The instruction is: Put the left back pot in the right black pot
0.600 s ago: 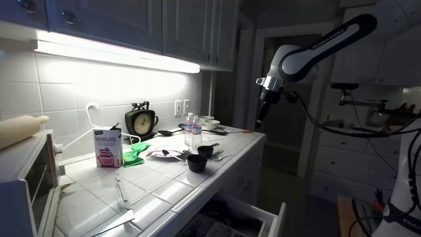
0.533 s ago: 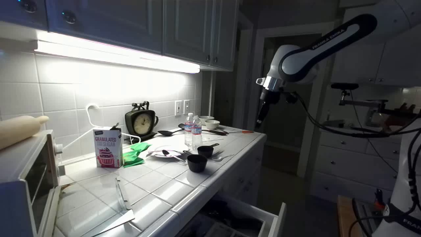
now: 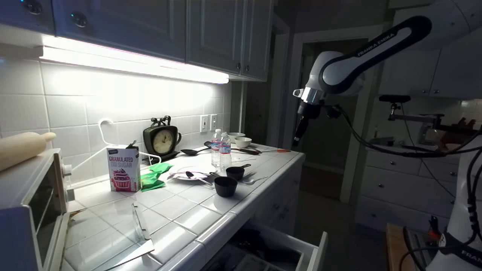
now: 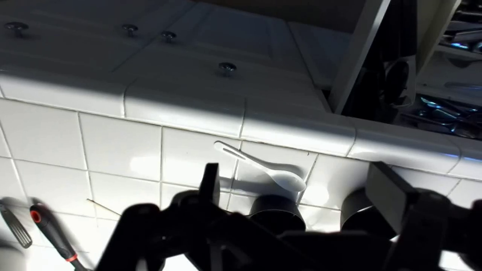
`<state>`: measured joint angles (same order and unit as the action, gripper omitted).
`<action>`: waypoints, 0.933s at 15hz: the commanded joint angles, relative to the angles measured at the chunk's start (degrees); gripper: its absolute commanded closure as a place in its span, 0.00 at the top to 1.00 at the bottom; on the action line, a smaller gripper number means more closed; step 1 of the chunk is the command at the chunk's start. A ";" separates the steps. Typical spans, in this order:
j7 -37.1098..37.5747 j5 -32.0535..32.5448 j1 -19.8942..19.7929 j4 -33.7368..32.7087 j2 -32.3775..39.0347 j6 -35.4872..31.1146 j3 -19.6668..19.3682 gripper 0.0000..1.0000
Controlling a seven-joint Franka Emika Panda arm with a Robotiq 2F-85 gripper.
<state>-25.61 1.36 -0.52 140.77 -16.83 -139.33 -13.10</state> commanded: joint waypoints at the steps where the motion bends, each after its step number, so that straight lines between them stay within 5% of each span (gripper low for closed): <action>1: -3.92 -4.35 1.52 -1.69 2.47 -0.97 0.26 1.00; 5: -4.83 -8.23 3.40 -5.15 6.01 -0.31 1.57 1.00; 14: 9.02 -5.92 1.92 -11.45 14.34 0.19 7.80 1.00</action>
<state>-21.07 -4.52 2.33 132.02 -5.56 -139.50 -7.48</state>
